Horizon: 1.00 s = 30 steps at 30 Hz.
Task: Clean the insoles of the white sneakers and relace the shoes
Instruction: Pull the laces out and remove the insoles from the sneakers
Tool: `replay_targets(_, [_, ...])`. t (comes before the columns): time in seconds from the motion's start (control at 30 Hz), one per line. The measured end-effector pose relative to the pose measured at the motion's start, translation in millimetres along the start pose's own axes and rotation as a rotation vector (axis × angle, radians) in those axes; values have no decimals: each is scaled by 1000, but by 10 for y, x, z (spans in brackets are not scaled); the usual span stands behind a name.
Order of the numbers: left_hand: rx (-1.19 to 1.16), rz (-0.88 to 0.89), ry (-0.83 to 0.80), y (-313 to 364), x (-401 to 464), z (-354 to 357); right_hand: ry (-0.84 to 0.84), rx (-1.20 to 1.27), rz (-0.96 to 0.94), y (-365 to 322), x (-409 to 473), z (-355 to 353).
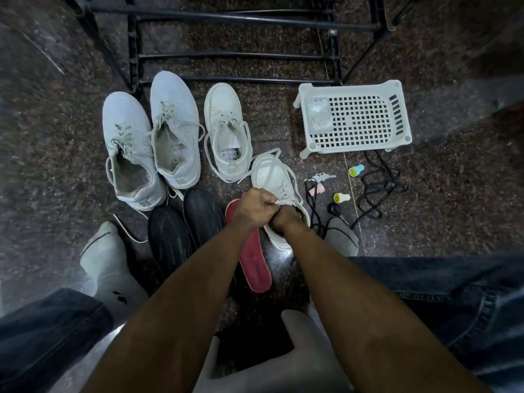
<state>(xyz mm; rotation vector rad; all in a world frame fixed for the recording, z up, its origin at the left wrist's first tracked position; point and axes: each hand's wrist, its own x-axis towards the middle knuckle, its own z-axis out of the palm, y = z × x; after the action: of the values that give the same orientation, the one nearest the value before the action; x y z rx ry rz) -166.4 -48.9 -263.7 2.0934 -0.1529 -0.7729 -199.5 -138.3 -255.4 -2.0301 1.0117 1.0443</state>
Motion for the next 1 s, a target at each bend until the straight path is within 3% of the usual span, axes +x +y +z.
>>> replay_targets(0.33, [18, 30, -8, -88, -2, -2, 89, 37, 92, 48, -67, 113])
replay_targets(0.63, [-24, -26, 9, -59, 31, 44, 83, 84, -155, 81, -128, -59])
replay_targets(0.8, [-54, -21, 16, -79, 9, 61, 131, 85, -94, 92, -133, -73])
replay_targets(1.0, [-48, -9, -8, -114, -26, 66, 303, -118, -80, 129, -215, -8])
